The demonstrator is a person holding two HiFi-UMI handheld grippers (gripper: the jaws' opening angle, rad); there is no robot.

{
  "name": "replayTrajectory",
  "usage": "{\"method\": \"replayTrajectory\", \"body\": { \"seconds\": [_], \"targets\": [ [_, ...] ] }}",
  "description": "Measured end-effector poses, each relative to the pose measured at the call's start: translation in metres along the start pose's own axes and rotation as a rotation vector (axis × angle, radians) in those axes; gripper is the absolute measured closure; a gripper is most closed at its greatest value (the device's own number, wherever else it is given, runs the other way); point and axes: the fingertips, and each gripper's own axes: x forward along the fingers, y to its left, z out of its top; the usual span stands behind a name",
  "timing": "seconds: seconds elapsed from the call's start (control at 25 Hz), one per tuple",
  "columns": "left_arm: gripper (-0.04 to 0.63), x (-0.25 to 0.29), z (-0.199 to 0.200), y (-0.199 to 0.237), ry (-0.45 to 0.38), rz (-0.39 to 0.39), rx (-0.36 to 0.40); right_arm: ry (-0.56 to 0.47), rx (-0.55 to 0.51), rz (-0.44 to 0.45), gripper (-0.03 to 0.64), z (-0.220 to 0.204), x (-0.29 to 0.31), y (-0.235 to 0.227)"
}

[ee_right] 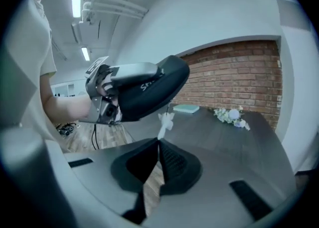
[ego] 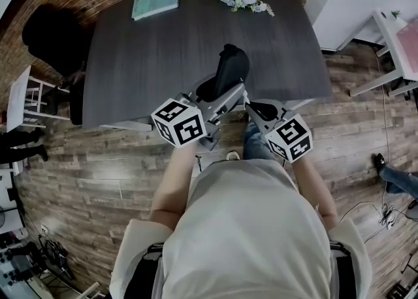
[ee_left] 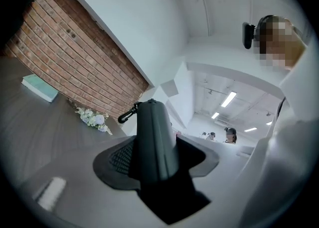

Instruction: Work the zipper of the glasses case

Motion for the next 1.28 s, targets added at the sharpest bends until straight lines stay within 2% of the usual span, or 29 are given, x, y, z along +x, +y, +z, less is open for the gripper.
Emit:
{"method": "replayTrajectory", "body": {
  "seconds": [0.28,0.56,0.64,0.8,0.96,1.08,1.12,1.28],
  "targets": [
    [0.348,0.015,0.014,0.010,-0.049,0.009,-0.032,0.016,0.029,0.147,0.612,-0.013,0.012,0.039],
    [0.348,0.030,0.014,0.013,-0.055,0.016,-0.037,-0.014,0.030,0.309,0.612,-0.002,0.012,0.073],
    [0.348,0.031,0.013,0.016,-0.058,0.021,-0.040,-0.018,0.030,0.327,0.612,0.001,0.011,0.075],
    [0.348,0.033,0.010,0.025,-0.064,0.033,-0.062,0.004,0.029,0.278,0.612,-0.007,0.012,0.065],
    [0.347,0.038,0.005,0.039,-0.045,0.062,-0.073,0.001,0.096,0.151,0.604,-0.022,0.009,0.038],
    [0.345,0.040,-0.002,0.054,-0.030,0.093,-0.087,0.010,0.162,0.061,0.516,-0.036,0.004,0.013],
    [0.344,0.041,-0.005,0.059,-0.025,0.101,-0.095,0.012,0.185,0.031,0.508,-0.040,0.001,0.003],
    [0.342,0.045,-0.022,0.080,0.017,0.130,-0.127,-0.013,0.228,-0.068,0.531,-0.042,-0.012,-0.036]
  ]
}}
